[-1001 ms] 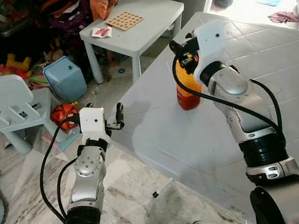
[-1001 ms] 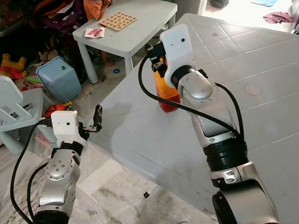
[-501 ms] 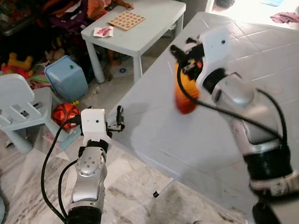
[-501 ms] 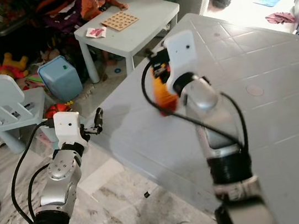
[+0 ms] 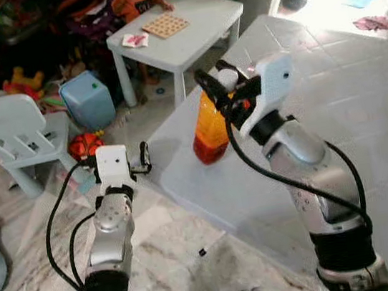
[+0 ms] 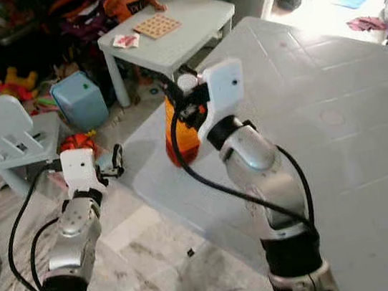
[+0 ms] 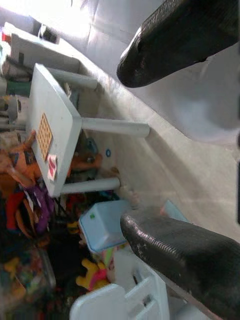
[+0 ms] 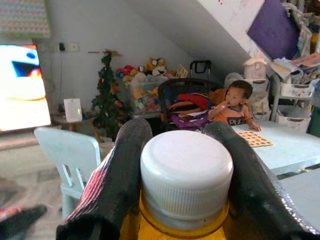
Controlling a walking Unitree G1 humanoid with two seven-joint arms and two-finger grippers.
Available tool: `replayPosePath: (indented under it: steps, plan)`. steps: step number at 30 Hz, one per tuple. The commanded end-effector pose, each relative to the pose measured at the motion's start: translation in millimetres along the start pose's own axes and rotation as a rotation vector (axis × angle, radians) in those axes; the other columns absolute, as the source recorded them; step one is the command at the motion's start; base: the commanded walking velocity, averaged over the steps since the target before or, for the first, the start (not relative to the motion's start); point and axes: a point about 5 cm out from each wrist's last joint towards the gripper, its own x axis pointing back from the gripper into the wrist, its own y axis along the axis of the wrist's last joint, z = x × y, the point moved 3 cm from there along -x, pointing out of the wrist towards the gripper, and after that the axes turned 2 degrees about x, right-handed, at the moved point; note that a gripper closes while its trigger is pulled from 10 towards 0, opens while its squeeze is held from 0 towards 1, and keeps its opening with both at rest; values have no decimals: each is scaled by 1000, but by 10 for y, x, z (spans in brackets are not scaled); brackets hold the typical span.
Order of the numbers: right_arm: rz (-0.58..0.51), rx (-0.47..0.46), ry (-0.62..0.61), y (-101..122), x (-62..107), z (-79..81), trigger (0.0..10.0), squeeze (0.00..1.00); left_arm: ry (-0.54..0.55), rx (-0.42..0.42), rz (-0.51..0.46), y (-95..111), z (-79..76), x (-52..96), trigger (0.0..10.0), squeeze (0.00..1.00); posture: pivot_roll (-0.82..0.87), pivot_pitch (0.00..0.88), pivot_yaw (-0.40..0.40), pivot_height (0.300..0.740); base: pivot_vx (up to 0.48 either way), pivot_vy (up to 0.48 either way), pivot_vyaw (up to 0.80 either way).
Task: Restocking fridge
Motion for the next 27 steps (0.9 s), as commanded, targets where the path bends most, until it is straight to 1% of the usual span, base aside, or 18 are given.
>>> replayPosePath:
  steps: [1,3,4,6,9,10,11,12,14,16,17,19,22,23,27]
  plan:
    - [-75,34,39,178,0,95,10000,0,89,13,54,-186,229,108,10000,0,-22,23,13,740,0,0,800]
    - [-76,35,39,184,7,95,10000,0,94,8,64,-220,260,135,10000,0,-22,23,13,740,0,0,800]
    - [-73,37,37,180,20,85,10000,0,88,-8,61,-223,274,148,10000,0,-22,23,10,740,0,0,800]
    - [-65,44,29,161,42,53,10000,0,99,-14,55,-206,310,147,10000,0,-19,22,6,740,0,0,800]
    - [-50,64,10,109,74,-12,10000,0,119,-11,24,-115,360,118,10000,0,-11,24,-1,740,0,0,800]
    - [-31,71,-9,40,107,-57,10000,0,120,-8,2,-55,389,133,10000,0,-7,20,-1,740,0,0,800]
    - [-28,72,-13,26,115,-64,10000,0,118,-5,-1,-47,393,138,10000,0,-7,20,-1,740,0,0,800]
    - [-14,80,-24,-19,139,-89,10000,0,112,-14,-17,-8,406,170,10000,0,-1,18,-2,740,0,0,800]
    - [-8,84,-31,-42,156,-106,10000,0,95,-38,-38,37,405,205,10000,0,1,17,-2,740,0,0,800]
    - [-8,85,-37,-54,168,-107,10000,0,79,-60,-52,68,400,246,10000,0,-2,16,-3,740,0,0,800]
    - [-16,87,-37,-39,161,-105,10000,0,96,-32,-56,110,420,284,10000,0,0,10,-1,740,0,0,800]
    - [-34,88,-29,6,134,-87,10000,0,107,-19,-57,134,437,307,10000,0,5,2,4,740,0,0,800]
    - [-54,97,-17,47,103,-62,10000,0,108,-17,-47,107,442,309,10000,0,12,0,7,740,0,0,800]
    - [-66,100,-12,71,83,-50,10000,0,110,-24,-34,70,447,299,10000,0,12,0,8,740,0,337,800]
    - [-76,107,-9,77,66,-50,10000,0,113,-32,-34,71,443,273,10000,0,20,0,1,740,0,444,800]
